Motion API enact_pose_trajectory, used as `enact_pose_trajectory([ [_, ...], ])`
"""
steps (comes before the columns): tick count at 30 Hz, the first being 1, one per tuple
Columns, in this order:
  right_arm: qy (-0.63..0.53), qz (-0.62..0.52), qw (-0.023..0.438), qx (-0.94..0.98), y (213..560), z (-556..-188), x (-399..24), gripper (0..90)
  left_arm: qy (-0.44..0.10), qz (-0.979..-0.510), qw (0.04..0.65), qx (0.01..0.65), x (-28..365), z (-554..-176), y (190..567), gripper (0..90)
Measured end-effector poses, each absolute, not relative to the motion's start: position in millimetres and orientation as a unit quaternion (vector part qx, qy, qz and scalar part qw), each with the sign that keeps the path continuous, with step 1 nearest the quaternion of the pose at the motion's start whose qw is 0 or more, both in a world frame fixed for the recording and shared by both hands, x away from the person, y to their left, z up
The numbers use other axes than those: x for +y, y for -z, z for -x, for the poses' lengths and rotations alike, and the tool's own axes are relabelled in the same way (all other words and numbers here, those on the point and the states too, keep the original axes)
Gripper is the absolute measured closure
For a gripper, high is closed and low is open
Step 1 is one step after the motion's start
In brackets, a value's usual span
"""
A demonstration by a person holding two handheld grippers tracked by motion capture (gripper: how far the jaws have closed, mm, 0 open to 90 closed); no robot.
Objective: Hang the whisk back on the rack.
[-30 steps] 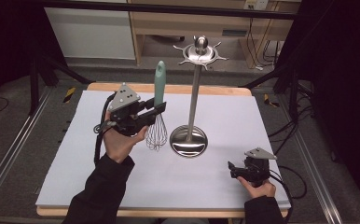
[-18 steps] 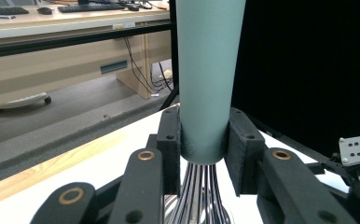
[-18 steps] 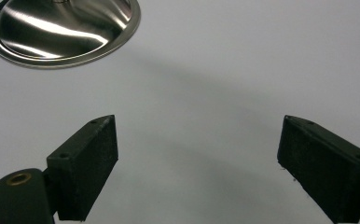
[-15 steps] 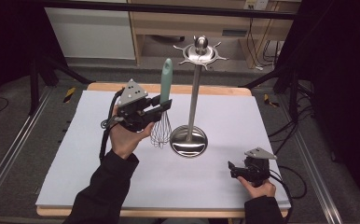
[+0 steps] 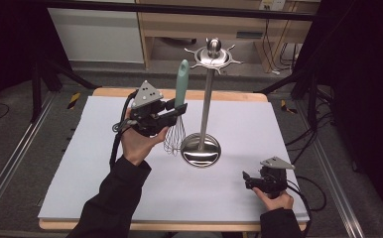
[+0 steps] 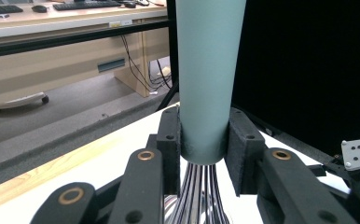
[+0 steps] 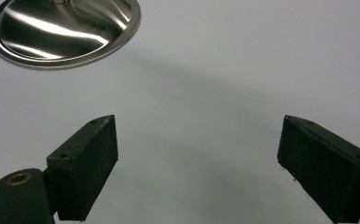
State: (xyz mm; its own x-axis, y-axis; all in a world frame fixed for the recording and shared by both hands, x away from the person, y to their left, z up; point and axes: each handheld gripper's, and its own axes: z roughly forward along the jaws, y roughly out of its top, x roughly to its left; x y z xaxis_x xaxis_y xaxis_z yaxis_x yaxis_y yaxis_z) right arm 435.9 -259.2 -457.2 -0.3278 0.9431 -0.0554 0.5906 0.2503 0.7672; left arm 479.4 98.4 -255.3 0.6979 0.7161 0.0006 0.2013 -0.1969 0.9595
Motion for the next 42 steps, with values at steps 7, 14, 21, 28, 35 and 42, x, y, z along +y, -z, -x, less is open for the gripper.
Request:
enact_pose_trajectory([
  [7,-0.330,-0.513,0.265,0.747,457.7,-436.0,-258.9,12.6,-0.232,-0.740,0.548,0.313,94.3,-483.9,256.6,69.0],
  [14,-0.329,-0.512,0.266,0.747,457.9,-436.3,-259.0,12.6,-0.226,-0.746,0.545,0.309,90.3,-485.5,257.0,69.0],
  [21,-0.331,-0.512,0.264,0.747,458.4,-436.3,-258.7,12.6,-0.226,-0.750,0.540,0.310,87.6,-489.6,258.2,69.0],
  [28,-0.329,-0.512,0.265,0.748,458.5,-436.7,-258.8,12.6,-0.224,-0.752,0.536,0.310,82.2,-494.3,258.8,69.0],
  [35,-0.331,-0.514,0.264,0.746,458.4,-436.2,-258.5,12.6,-0.224,-0.754,0.536,0.308,78.0,-499.4,258.1,69.0],
  [42,-0.332,-0.514,0.263,0.746,457.7,-435.6,-258.9,12.6,-0.224,-0.752,0.540,0.304,72.7,-505.6,262.5,68.9],
])
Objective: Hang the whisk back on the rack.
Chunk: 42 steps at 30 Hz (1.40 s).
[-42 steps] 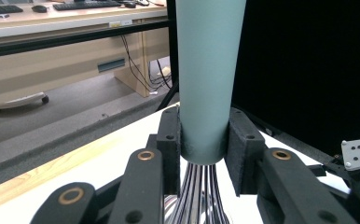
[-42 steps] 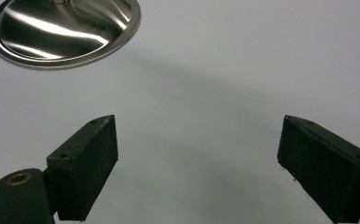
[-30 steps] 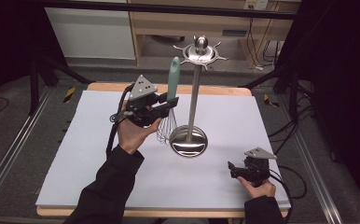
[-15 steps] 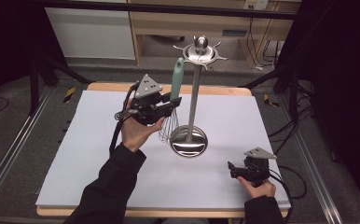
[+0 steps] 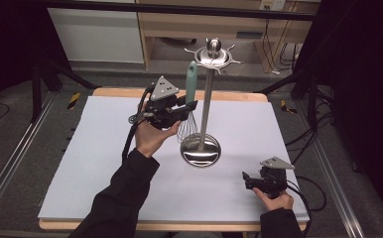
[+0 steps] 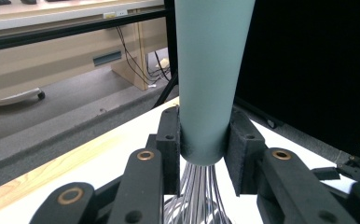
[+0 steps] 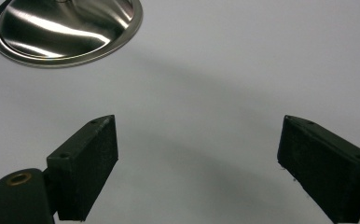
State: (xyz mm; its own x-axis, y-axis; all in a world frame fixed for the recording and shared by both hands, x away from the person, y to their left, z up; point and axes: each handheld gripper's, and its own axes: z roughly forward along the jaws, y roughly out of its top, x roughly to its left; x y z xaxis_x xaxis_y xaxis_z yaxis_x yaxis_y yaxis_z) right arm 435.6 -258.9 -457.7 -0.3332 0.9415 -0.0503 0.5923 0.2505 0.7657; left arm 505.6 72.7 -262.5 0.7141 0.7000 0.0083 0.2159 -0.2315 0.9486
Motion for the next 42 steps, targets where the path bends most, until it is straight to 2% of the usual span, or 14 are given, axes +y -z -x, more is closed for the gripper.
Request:
enact_pose_trajectory([
  [20,-0.332,-0.513,0.263,0.747,458.0,-435.5,-258.8,12.6,-0.256,-0.742,0.546,0.294,71.0,-509.8,269.8,67.9],
  [31,-0.332,-0.515,0.264,0.745,457.4,-435.5,-259.1,12.6,-0.251,-0.744,0.546,0.294,78.4,-499.8,272.8,47.7],
  [42,-0.332,-0.514,0.265,0.745,457.0,-435.0,-259.7,12.6,-0.253,-0.739,0.545,0.305,103.8,-488.8,279.0,41.8],
])
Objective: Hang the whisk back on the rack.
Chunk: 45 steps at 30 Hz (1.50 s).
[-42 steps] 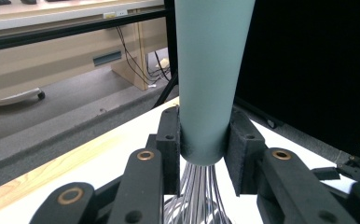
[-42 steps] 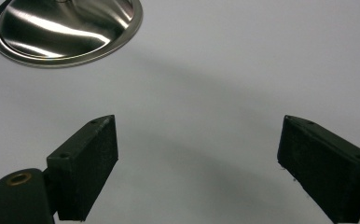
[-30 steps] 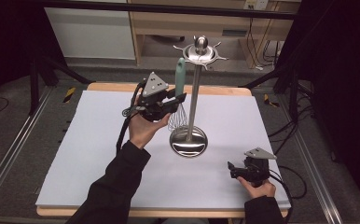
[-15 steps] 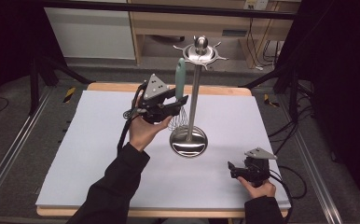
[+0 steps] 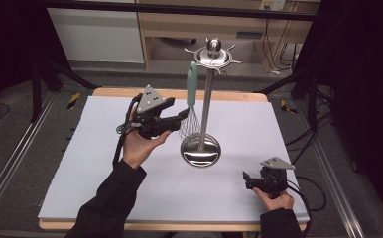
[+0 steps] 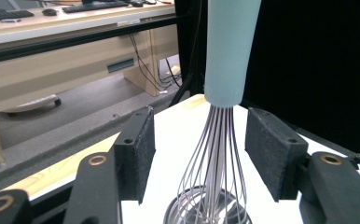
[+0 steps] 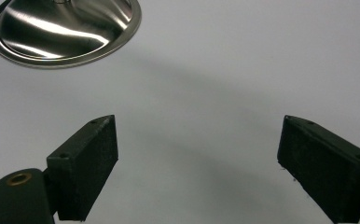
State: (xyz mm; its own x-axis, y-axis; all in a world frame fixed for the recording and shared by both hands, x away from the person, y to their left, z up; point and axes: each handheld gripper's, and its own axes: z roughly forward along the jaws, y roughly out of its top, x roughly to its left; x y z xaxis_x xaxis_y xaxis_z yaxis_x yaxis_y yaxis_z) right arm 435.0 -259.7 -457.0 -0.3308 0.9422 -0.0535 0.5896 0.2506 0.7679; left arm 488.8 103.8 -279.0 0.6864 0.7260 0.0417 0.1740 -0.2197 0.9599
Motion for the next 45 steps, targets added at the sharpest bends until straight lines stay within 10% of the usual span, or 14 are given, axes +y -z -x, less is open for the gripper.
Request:
enact_pose_trajectory([
  [45,-0.315,-0.528,0.273,0.740,461.8,-436.6,-265.8,12.9,-0.217,-0.751,0.477,0.402,214.7,-461.1,408.8,35.8],
])
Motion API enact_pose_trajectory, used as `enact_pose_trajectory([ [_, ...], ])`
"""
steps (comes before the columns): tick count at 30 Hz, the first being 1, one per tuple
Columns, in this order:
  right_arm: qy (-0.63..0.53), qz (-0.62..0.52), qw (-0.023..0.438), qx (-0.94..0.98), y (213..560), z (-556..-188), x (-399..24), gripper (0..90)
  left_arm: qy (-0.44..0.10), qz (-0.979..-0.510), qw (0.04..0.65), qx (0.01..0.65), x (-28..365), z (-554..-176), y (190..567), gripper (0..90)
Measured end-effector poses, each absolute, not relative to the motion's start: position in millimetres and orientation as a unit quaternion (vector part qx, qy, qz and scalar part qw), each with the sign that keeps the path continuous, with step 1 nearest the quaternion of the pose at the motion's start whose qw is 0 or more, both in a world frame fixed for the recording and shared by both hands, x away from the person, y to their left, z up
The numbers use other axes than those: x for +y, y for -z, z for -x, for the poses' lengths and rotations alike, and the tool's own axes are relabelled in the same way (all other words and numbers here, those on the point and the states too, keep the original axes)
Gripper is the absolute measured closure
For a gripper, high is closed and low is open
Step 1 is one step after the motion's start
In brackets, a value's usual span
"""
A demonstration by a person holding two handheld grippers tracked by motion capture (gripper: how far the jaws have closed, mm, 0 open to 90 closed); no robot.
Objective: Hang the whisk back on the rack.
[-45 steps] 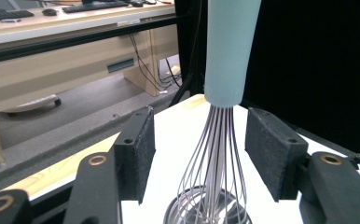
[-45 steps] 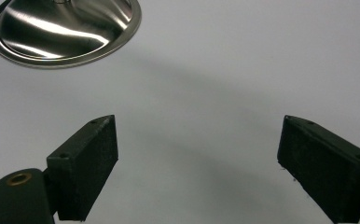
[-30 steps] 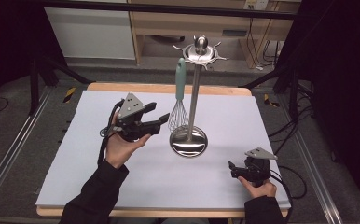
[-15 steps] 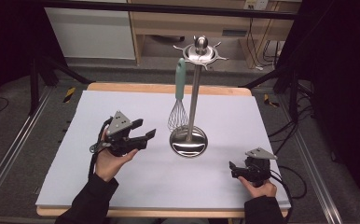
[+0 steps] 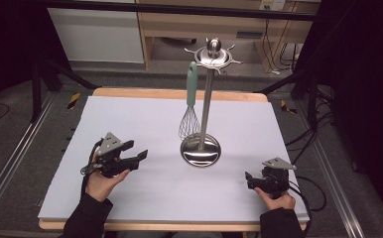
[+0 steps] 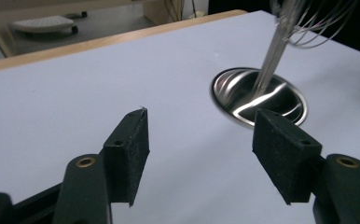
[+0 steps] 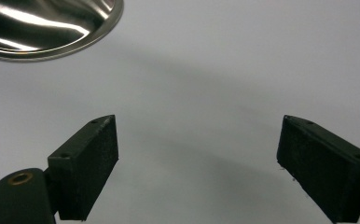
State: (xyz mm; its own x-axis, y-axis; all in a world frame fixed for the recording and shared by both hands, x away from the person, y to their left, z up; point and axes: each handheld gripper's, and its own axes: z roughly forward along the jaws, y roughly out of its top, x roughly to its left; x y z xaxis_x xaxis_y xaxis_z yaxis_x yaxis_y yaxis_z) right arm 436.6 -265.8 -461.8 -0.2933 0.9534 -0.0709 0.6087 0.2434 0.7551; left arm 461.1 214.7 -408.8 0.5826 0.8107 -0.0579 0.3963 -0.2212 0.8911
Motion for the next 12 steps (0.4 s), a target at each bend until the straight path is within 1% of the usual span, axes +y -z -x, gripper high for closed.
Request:
enact_pose_trajectory([
  [8,-0.309,-0.531,0.274,0.740,463.5,-437.5,-265.4,12.9,-0.217,-0.739,0.454,0.448,249.4,-459.4,434.5,33.6],
  [12,-0.305,-0.532,0.277,0.740,463.9,-437.9,-266.9,12.9,-0.215,-0.735,0.442,0.467,262.9,-460.3,440.9,32.9],
])
